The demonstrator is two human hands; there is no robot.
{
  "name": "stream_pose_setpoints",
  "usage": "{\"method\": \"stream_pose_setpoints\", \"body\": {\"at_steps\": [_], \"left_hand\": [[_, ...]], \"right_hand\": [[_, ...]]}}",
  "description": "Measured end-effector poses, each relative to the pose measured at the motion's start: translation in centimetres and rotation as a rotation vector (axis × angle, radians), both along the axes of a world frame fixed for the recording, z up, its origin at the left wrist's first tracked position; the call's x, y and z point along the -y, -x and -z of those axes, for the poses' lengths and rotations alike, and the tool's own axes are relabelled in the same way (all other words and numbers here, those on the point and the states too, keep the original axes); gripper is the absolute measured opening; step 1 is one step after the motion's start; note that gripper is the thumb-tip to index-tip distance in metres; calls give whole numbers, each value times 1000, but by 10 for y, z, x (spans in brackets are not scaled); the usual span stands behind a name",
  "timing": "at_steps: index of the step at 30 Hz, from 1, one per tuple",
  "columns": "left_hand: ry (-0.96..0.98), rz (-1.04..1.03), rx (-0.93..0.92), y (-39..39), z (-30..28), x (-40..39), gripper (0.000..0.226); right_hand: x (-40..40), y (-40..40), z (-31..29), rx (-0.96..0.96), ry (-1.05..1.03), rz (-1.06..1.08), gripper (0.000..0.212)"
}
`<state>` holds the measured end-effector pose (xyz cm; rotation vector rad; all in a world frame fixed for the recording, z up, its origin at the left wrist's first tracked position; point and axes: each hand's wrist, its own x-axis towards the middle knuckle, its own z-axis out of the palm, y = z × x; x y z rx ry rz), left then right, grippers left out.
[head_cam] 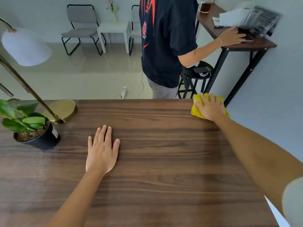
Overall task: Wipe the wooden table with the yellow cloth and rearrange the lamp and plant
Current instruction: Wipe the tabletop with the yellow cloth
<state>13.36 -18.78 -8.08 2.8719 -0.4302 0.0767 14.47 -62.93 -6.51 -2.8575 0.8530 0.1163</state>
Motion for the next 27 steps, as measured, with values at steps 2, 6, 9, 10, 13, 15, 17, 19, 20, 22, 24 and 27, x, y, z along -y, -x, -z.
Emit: {"method": "stream_pose_setpoints", "body": {"at_steps": [2,6,9,10,13,15,17,19,20,22,24,27], "left_hand": [[6,-1,-4,0,0,0,61],[1,0,-8,0,0,-1,62],[0,-2,-16,0,0,0,62],[0,-2,-17,0,-1,1,62],[4,-6,-26,-1,-2,1,62],[24,-13,-32,-1,-3,2,62],[99,-19,2,1,-6,2,61],[255,-12,79,6,-13,-2,55],[335,-17,110,9,-17,-4,52],[527,-102,112,21,-27,-11,45],[740,-257,60,34,-38,-25,39],[820,-378,-6,61,-52,-74,32]], "right_hand": [[-5,20,3,4,-37,14,73],[-73,110,8,38,-6,-161,80],[-114,173,8,25,10,-344,79],[-108,170,6,16,-1,-379,78],[-59,107,1,42,57,-287,83],[-32,50,-4,37,13,-87,90],[-38,13,-10,9,-96,87,86],[-75,10,-8,-34,-143,29,81],[-99,21,-6,-41,-137,-68,80],[-150,67,1,-7,-113,-286,77],[-196,140,6,51,-81,-507,75],[-208,239,5,95,-38,-806,68]]}}
